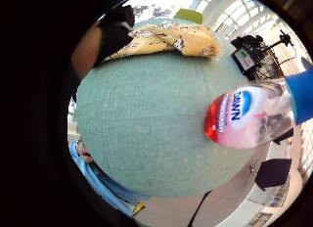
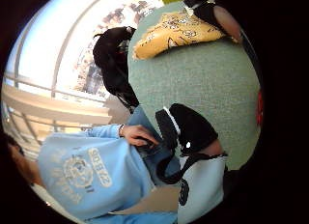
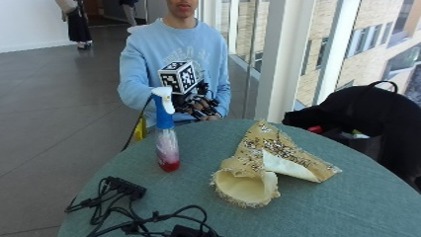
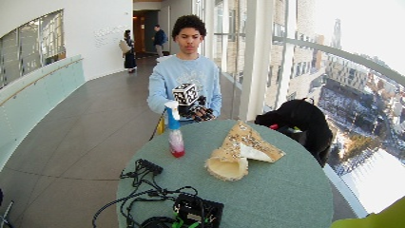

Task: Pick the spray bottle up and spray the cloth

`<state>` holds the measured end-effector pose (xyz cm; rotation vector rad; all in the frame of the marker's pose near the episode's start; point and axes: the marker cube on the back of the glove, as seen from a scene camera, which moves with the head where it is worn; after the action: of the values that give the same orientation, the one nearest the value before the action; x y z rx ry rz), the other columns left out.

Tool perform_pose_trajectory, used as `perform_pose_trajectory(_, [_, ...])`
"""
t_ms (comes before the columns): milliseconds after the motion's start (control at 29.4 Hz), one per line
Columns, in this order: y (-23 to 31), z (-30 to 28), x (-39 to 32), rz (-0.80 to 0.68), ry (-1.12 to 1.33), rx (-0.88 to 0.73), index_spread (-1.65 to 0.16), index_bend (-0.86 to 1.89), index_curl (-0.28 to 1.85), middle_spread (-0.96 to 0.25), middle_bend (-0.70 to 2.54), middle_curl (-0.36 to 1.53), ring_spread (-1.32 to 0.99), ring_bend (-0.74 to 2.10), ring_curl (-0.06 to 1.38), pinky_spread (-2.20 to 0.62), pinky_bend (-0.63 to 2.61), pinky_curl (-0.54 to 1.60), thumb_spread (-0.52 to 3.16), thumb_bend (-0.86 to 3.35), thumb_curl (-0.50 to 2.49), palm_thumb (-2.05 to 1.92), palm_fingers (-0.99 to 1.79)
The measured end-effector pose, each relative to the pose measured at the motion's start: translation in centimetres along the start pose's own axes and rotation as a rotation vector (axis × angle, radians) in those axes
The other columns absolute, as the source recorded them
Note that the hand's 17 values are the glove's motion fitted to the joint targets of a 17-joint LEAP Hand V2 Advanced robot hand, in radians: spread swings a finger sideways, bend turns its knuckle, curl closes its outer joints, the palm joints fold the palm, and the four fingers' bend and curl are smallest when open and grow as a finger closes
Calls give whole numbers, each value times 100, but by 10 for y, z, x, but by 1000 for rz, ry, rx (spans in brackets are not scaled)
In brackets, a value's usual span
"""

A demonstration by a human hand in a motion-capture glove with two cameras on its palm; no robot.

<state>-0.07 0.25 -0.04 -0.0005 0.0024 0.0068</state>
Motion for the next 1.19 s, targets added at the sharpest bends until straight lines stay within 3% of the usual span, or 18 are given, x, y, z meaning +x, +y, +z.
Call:
perform_pose_trajectory(442, [11,-6,-4,-17,3,18,-37,20,23,-7,35,21,-1,18,13,17,32,20,92,25,15,52,51])
perform_pose_trajectory(1190, [17,-19,-2,-9,-7,61,-40,17,30,-8,30,30,-1,18,17,19,29,28,112,12,23,59,51])
